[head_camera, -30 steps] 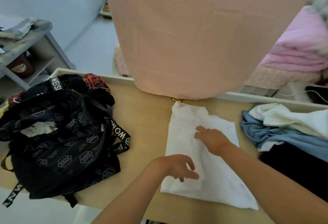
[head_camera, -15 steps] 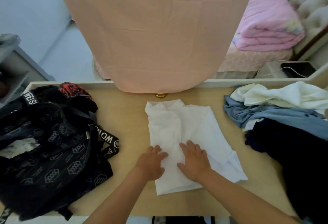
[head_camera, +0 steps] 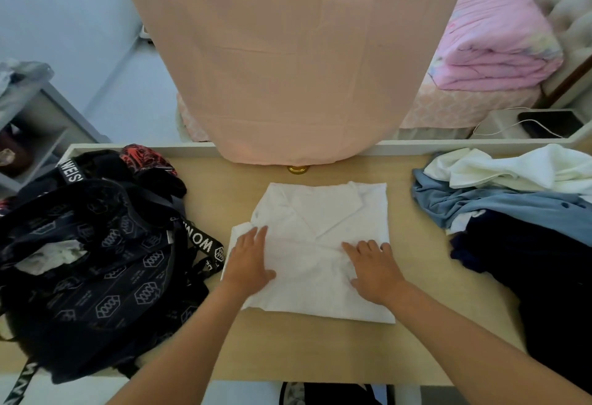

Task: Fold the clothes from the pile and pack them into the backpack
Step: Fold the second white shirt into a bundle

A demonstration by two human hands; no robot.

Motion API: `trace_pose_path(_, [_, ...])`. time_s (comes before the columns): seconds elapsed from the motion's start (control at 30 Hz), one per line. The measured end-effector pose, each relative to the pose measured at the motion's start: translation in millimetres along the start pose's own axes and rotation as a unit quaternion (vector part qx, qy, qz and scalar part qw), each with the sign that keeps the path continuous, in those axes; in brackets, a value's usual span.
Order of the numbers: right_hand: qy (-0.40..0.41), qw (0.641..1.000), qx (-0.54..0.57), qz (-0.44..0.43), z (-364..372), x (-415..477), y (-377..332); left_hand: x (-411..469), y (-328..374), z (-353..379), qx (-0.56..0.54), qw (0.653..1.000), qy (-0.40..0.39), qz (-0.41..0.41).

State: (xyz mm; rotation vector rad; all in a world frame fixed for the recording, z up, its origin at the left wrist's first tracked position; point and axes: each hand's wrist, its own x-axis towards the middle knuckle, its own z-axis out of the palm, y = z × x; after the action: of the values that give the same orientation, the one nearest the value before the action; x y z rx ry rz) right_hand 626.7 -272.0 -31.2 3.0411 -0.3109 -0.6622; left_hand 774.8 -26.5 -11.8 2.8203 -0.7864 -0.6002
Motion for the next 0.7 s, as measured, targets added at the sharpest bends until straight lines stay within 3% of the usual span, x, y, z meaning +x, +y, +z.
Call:
trace_pose_path(0.1, [-0.002,1.000,-0.018,-0.006,-4.7,3.8,4.5,6.2,-12.4,-2.2,-0.119,0.985,-0.104,-0.065])
trace_pose_path(0.17, [-0.016,1.000,0.012,-0.007,-8.3,7.6,4.8,9.8,-15.6,-3.4,-0.153,0.976,-0.134,-0.083])
trace_pose_path(0.4, [-0.023,0.985,0.161,-0.066,-27.5,-11.2,6.1,-6.5,-16.8,-19.1,-0.154,0.973,-0.174,-0.012])
trace_pose_path(0.5, [-0.116,0.968,0.201,-0.100,-37.9,-30.9,3.2,-31.2,-17.9,-20.2,-0.141,0.963,-0.228,0.016])
trace_pose_path(0.6, [-0.281,0.930,0.217,-0.091,-43.9,-47.9,-6.3,-55.9,-20.9,-13.1,-0.125,0.945,-0.303,0.012])
trace_pose_path(0.67, [-0.335,0.906,0.254,-0.043,-41.5,-55.7,-11.6,-62.9,-25.1,-6.2,-0.156,0.945,-0.288,-0.010])
trace_pose_path(0.7, [-0.324,0.907,0.270,-0.018,-38.6,-57.5,-12.6,-62.4,-27.9,-2.2,-0.172,0.952,-0.254,-0.023])
